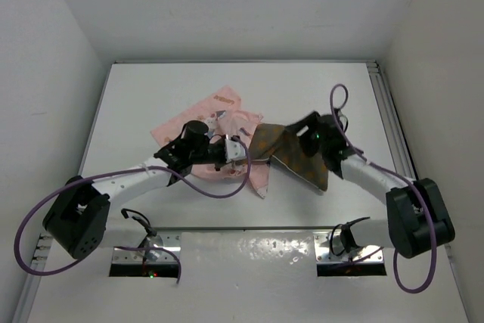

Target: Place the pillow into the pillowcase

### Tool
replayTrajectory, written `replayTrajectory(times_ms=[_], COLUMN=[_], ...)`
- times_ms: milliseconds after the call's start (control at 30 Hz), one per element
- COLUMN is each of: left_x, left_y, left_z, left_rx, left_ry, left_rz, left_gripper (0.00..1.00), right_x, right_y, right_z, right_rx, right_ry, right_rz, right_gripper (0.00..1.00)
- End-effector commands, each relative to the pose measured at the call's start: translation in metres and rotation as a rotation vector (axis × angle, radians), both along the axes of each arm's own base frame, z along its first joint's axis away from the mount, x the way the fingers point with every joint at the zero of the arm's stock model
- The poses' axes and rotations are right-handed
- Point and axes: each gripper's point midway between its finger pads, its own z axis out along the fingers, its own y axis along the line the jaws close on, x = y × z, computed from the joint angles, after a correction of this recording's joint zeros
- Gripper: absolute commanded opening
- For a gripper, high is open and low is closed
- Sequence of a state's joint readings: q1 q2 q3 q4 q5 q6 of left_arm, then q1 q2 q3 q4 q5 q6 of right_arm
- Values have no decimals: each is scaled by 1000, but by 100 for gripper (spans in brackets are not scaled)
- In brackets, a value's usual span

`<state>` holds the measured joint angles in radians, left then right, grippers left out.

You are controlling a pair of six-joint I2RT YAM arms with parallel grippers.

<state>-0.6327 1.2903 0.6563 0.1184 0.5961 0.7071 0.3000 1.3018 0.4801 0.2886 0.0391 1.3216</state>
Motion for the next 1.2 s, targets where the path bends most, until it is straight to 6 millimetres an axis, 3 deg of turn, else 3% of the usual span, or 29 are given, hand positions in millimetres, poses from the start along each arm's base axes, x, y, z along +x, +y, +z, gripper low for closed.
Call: replayTrajectory(times_ms=[0,33,67,167,233,300,367,400,433,467,500,533,733,767,800,867,900,1033,1167], left_x=[11,11,9,13,15,15,12,13,15,16,16,17,19,19,20,21,22,23,24], left_y=[-11,-7,-4,3,6,6,10,14,16,17,20,22,25,25,25,25,25,26,33], left_z=[36,27,21,21,23,24,18,15,14,14,11,10,9,7,7,6,6,6,0], left_rx=[-151,-124,-106,-93,-95,-83,-51,-33,-29,-29,-16,-14,-24,-23,-23,-24,-26,-20,4], left_ry=[81,99,106,90,100,102,129,141,147,161,172,179,225,234,234,239,239,222,203], left_rz=[83,98,99,143,176,175,184,208,224,242,258,269,324,331,334,338,344,339,345], left_gripper=[0,0,0,0,0,0,0,0,0,0,0,0,0,0,0,0,0,0,0], right_x=[11,4,1,-11,-21,-26,-30,-35,-36,-36,-41,-45,-27,-25,-22,-14,-12,-8,7], right_y=[-12,-11,-16,-16,11,39,65,76,84,93,105,109,134,128,126,124,129,137,128], right_z=[40,40,41,47,50,53,50,47,37,35,31,15,-18,-40,-47,-57,-54,-29,12], right_rx=[-547,-650,-797,-917,-870,-850,-770,-744,-712,-695,-687,-688,-695,-725,-736,-690,-617,-460,-219], right_ry=[-65,-77,-120,-186,-283,-388,-437,-444,-420,-446,-462,-440,-399,-308,-273,-209,-221,-301,-382], right_rz=[363,446,568,736,880,990,1074,1108,1125,1135,1162,1183,1148,1139,1121,1052,1005,932,763], right_gripper=[80,98,99,99,99,89,69,69,72,84,89,99,99,99,97,53,1,0,0])
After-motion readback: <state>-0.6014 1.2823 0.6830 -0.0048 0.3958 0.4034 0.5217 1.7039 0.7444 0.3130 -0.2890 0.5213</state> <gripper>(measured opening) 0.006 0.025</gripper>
